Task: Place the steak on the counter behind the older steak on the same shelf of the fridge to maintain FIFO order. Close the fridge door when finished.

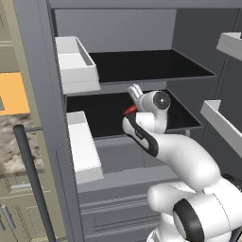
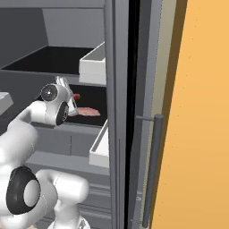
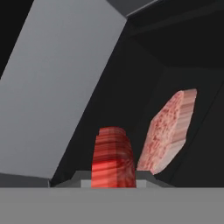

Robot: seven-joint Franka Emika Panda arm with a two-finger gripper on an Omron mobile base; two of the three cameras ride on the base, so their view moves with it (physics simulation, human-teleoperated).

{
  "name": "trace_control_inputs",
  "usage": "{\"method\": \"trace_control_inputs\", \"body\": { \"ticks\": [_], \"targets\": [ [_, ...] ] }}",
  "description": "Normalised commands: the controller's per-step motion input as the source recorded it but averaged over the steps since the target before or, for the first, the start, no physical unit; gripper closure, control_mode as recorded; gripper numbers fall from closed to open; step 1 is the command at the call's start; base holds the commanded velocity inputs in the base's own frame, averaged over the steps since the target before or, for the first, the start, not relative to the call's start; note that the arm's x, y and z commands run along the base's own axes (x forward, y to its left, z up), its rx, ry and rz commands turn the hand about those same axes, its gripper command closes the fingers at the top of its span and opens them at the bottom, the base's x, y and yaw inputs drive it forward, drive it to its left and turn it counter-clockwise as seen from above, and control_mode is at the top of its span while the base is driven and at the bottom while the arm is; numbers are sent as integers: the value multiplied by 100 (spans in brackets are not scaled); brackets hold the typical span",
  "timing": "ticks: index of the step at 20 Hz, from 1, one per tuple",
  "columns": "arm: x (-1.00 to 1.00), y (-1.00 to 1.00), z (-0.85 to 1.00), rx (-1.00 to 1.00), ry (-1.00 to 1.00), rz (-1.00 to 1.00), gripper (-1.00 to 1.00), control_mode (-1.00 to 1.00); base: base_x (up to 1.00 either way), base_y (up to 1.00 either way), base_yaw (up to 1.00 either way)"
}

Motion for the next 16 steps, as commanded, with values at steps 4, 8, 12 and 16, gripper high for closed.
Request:
{"method": "trace_control_inputs", "body": {
  "ticks": [4, 8, 12, 16],
  "targets": [
    [21, 0, -11, 2, -8, 0, 100, -100, 0, 0, 0],
    [24, 0, -2, 0, -3, 0, 100, -100, 0, 0, 0],
    [37, 0, 0, 0, 0, 0, 100, -100, 0, 0, 0],
    [43, 0, 0, 0, 0, 0, 100, -100, 0, 0, 0]
  ]
}}
